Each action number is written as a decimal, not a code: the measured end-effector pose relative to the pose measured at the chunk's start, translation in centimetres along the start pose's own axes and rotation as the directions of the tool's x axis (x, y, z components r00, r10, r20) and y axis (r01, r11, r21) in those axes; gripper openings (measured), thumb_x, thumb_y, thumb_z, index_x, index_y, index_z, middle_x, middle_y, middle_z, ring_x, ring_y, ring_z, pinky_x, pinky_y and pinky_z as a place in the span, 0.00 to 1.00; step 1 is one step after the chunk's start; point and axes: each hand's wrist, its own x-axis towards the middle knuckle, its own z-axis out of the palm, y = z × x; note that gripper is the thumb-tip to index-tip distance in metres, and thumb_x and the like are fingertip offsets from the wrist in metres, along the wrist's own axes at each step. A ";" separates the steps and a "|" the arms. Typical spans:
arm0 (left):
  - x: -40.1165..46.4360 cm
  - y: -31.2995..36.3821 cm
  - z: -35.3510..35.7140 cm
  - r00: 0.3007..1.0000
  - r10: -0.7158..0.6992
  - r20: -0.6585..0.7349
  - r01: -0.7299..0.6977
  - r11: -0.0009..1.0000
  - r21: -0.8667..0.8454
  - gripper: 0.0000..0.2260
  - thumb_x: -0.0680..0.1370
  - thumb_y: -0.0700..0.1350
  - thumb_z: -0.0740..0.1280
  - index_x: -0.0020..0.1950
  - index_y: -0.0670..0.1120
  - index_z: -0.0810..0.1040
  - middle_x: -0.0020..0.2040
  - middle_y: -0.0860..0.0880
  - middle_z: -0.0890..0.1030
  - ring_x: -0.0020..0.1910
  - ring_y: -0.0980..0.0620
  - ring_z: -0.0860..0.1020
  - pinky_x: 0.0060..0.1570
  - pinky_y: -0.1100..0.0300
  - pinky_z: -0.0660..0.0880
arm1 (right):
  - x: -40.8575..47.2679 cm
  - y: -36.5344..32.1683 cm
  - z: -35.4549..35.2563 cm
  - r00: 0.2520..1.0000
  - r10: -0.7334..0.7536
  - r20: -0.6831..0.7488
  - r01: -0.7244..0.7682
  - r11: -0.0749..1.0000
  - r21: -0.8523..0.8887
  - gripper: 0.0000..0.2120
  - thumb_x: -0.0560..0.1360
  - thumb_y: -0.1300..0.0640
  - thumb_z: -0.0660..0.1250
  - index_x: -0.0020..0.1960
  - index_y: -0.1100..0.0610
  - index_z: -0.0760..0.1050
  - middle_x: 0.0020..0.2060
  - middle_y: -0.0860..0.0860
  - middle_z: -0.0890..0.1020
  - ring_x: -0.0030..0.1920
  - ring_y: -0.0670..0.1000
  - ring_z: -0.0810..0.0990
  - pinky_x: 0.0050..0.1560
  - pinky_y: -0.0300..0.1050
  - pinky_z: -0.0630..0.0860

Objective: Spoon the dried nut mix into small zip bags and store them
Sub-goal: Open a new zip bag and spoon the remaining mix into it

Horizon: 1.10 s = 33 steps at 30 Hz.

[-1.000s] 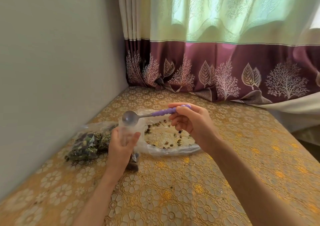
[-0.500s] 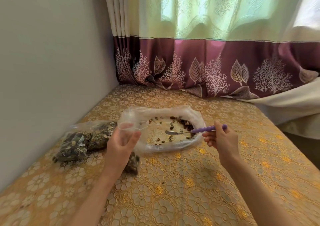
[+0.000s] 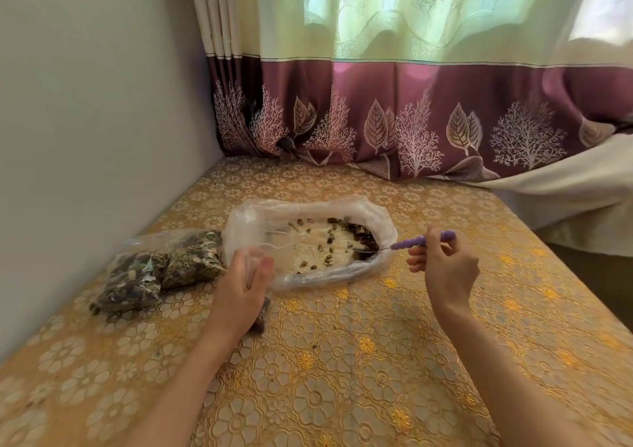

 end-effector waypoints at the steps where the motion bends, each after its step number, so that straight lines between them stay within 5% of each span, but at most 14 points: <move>1: 0.0 0.0 0.0 1.000 -0.007 0.005 0.007 1.000 0.004 0.15 0.73 0.66 0.56 0.51 0.57 0.70 0.42 0.41 0.81 0.39 0.41 0.80 0.36 0.54 0.78 | 0.0 -0.1 0.2 1.000 -0.005 -0.003 0.005 1.000 0.006 0.12 0.79 0.53 0.62 0.38 0.54 0.73 0.28 0.50 0.82 0.25 0.49 0.79 0.26 0.41 0.77; 7: 0.1 -0.2 0.0 1.000 -0.026 0.012 0.025 0.997 0.071 0.19 0.72 0.71 0.53 0.50 0.59 0.69 0.43 0.39 0.81 0.41 0.39 0.80 0.41 0.41 0.77 | -0.2 0.3 1.5 0.999 -0.022 -0.037 0.022 1.000 0.010 0.12 0.79 0.52 0.62 0.37 0.52 0.72 0.26 0.43 0.82 0.24 0.46 0.79 0.28 0.39 0.78; 15: 0.2 -0.2 0.0 0.999 -0.035 0.015 0.034 0.996 0.085 0.21 0.73 0.70 0.53 0.51 0.55 0.69 0.44 0.37 0.81 0.42 0.37 0.80 0.44 0.38 0.77 | 0.1 1.5 3.5 0.990 0.130 -0.048 -0.125 0.988 0.086 0.13 0.78 0.53 0.64 0.45 0.63 0.77 0.35 0.55 0.84 0.31 0.52 0.83 0.35 0.43 0.81; 19: 0.2 -0.2 0.0 0.999 -0.029 0.025 0.028 0.998 0.057 0.18 0.73 0.66 0.56 0.52 0.55 0.70 0.41 0.47 0.83 0.40 0.45 0.82 0.44 0.44 0.79 | -0.1 1.9 4.0 0.968 0.252 0.014 -0.251 0.955 0.156 0.09 0.77 0.55 0.66 0.39 0.56 0.79 0.35 0.54 0.84 0.33 0.49 0.83 0.37 0.40 0.81; 24: 0.2 0.2 0.1 1.000 0.011 0.004 -0.011 0.999 -0.038 0.18 0.71 0.63 0.59 0.52 0.52 0.72 0.40 0.55 0.83 0.39 0.62 0.81 0.36 0.72 0.74 | -0.2 1.9 3.9 0.911 0.397 0.109 -0.412 0.874 0.256 0.09 0.77 0.60 0.65 0.41 0.60 0.82 0.35 0.54 0.85 0.34 0.47 0.82 0.38 0.36 0.81; 29: 0.2 0.3 -0.1 1.000 0.019 -0.004 -0.019 0.998 -0.059 0.20 0.69 0.63 0.61 0.53 0.52 0.72 0.40 0.51 0.82 0.36 0.59 0.81 0.38 0.66 0.78 | -0.2 1.3 3.3 0.884 0.445 0.144 -0.467 0.819 0.333 0.10 0.77 0.64 0.65 0.38 0.63 0.80 0.31 0.53 0.84 0.30 0.46 0.82 0.34 0.35 0.80; 33: 0.3 0.4 -0.3 1.000 0.001 0.011 0.000 0.997 -0.072 0.32 0.61 0.76 0.61 0.52 0.54 0.71 0.37 0.51 0.83 0.36 0.56 0.81 0.39 0.63 0.78 | -0.4 0.4 2.8 0.872 0.441 0.212 -0.489 0.796 0.355 0.12 0.76 0.65 0.65 0.35 0.62 0.81 0.37 0.59 0.85 0.34 0.50 0.81 0.36 0.37 0.81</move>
